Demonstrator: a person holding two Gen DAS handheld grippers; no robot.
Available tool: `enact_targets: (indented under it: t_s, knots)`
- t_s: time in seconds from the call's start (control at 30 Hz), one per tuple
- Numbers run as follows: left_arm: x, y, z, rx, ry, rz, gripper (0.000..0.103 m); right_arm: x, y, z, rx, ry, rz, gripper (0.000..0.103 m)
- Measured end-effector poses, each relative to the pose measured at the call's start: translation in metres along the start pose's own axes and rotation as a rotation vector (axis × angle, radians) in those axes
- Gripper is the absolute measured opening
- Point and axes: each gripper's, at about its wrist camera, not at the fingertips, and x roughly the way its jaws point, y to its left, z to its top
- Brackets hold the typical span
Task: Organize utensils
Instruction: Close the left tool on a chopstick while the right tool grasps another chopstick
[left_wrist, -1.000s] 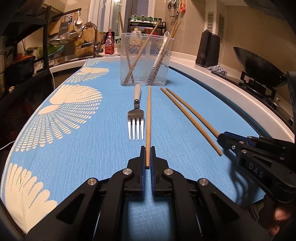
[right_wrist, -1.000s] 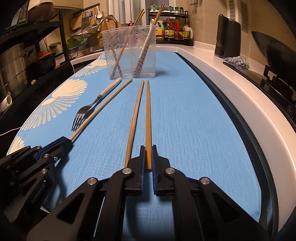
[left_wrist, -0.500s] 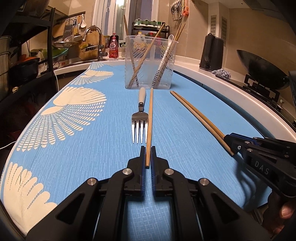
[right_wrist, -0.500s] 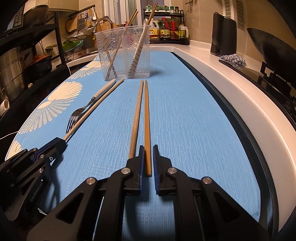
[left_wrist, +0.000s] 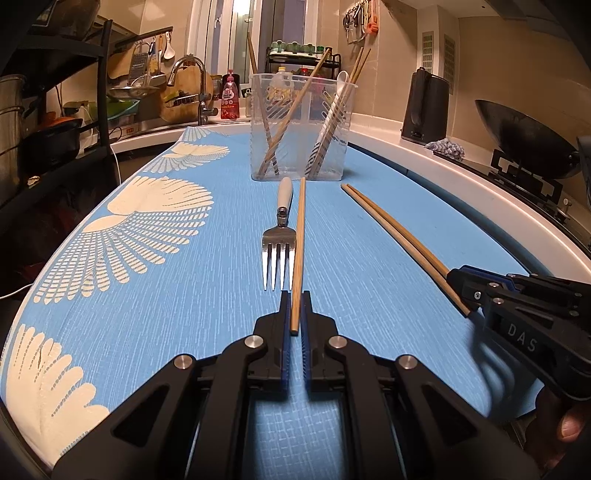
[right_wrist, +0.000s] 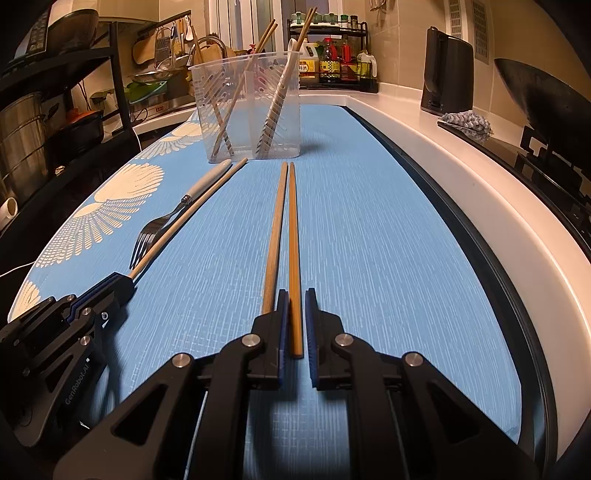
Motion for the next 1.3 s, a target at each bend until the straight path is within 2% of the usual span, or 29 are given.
enact_targets:
  t_s: [0.9,1.3]
  knots:
    - [-0.001,0.000,0.002,0.006,0.000,0.000,0.005,0.000,-0.002,0.001,-0.011,0.005,0.003,0.007]
    - [-0.014,0.002,0.010,0.001,-0.039,-0.012,0.005,-0.018,-0.002,0.011,-0.020,-0.036,-0.001,0.006]
